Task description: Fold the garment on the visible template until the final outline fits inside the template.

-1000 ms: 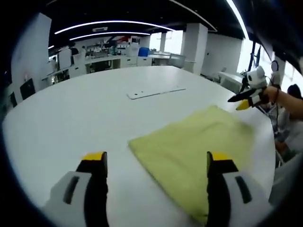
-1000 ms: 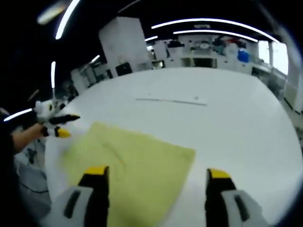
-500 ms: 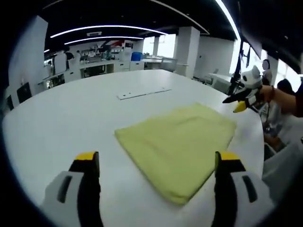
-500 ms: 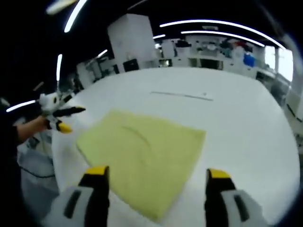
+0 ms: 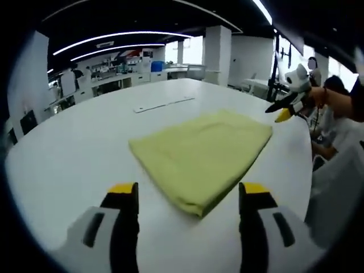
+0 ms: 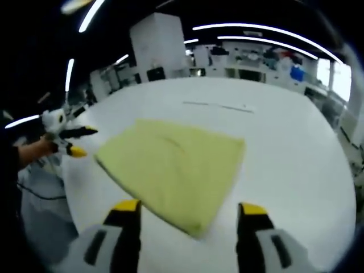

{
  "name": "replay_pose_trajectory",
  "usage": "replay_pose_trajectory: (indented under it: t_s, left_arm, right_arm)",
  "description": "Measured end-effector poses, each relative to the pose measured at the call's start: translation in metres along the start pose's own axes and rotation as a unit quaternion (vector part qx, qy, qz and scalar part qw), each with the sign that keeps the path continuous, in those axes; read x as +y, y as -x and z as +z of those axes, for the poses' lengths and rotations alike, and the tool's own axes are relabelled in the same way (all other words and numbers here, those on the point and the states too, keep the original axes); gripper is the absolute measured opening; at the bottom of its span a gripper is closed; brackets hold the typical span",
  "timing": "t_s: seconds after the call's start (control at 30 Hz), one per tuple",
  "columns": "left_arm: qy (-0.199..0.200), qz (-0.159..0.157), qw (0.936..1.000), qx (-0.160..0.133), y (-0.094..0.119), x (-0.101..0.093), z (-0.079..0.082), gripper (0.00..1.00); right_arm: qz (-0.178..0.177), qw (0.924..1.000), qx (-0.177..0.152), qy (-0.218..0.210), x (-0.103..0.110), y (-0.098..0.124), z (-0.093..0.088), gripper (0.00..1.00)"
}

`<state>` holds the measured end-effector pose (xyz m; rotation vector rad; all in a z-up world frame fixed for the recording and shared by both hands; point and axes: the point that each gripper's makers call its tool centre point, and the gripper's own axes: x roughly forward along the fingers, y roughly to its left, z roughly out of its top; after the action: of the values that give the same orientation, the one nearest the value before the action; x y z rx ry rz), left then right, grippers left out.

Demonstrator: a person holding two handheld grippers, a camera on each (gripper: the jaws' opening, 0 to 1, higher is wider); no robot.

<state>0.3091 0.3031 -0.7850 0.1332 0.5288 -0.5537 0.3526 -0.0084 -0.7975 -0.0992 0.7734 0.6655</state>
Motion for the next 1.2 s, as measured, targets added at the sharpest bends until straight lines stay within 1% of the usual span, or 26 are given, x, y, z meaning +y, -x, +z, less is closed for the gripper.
replay_pose_trajectory:
  t_s: [0.07, 0.1, 0.17, 0.23, 0.27, 0.4, 0.57, 0.63, 0.73, 0.83, 0.9, 0.97, 1.07, 1.13, 1.2]
  left_arm:
    - [-0.007, 0.000, 1.0000, 0.002, 0.000, -0.002, -0.004, 0.57]
    - [-0.009, 0.003, 0.9999, 0.007, -0.002, 0.000, -0.008, 0.53]
    - [-0.007, 0.009, 0.9999, 0.007, -0.002, 0.002, -0.012, 0.47]
    - [-0.007, 0.019, 0.9998, 0.009, -0.002, 0.005, -0.015, 0.41]
    - [-0.005, 0.021, 0.9997, 0.011, -0.001, 0.006, -0.018, 0.39]
    - [0.016, 0.030, 0.9993, 0.014, -0.001, 0.009, -0.025, 0.33]
    - [0.037, 0.025, 0.9987, 0.023, -0.003, 0.004, -0.033, 0.25]
    - [0.042, 0.023, 0.9985, 0.026, -0.005, 0.003, -0.036, 0.23]
    - [0.045, 0.022, 0.9984, 0.027, -0.006, 0.000, -0.037, 0.20]
    - [0.052, 0.022, 0.9981, 0.024, -0.008, -0.001, -0.038, 0.18]
    - [0.056, 0.023, 0.9979, 0.024, -0.008, -0.001, -0.038, 0.17]
    - [0.058, 0.024, 0.9978, 0.023, -0.008, -0.002, -0.038, 0.14]
    - [0.059, 0.026, 0.9976, 0.025, -0.008, -0.001, -0.039, 0.12]
    - [0.061, 0.026, 0.9975, 0.024, -0.008, -0.001, -0.039, 0.12]
    - [0.064, 0.026, 0.9974, 0.022, -0.008, -0.001, -0.039, 0.12]
  right_arm:
    - [-0.007, 1.0000, 0.002, -0.001, 0.003, 0.005, -0.006, 0.57]
    - [-0.013, 0.9999, 0.004, 0.002, 0.002, 0.005, -0.009, 0.54]
    - [-0.025, 0.9996, 0.009, 0.003, -0.001, 0.006, -0.015, 0.51]
    - [-0.027, 0.9996, 0.010, -0.003, 0.001, 0.007, -0.019, 0.47]
    - [-0.030, 0.9995, 0.007, -0.012, -0.002, 0.003, -0.020, 0.45]
    - [-0.039, 0.9989, 0.003, -0.027, -0.001, 0.005, -0.026, 0.32]
    - [-0.053, 0.9980, 0.002, -0.033, -0.002, 0.001, -0.034, 0.15]
    - [-0.053, 0.9976, -0.001, -0.045, 0.000, -0.001, -0.036, 0.11]
    - [-0.052, 0.9969, -0.002, -0.058, 0.002, -0.006, -0.038, 0.08]
    - [-0.063, 0.9960, 0.000, -0.064, 0.001, -0.007, -0.041, 0.04]
    - [-0.067, 0.9949, -0.009, -0.075, -0.001, -0.009, -0.041, 0.00]
    - [-0.066, 0.9944, -0.008, -0.082, 0.000, -0.009, -0.041, 0.00]
    - [-0.080, 0.9930, 0.011, -0.087, -0.002, -0.008, -0.048, 0.01]
    - [-0.086, 0.9923, 0.002, -0.088, -0.003, -0.004, -0.047, 0.02]
    - [-0.085, 0.9916, -0.001, -0.098, -0.003, -0.004, -0.048, 0.03]
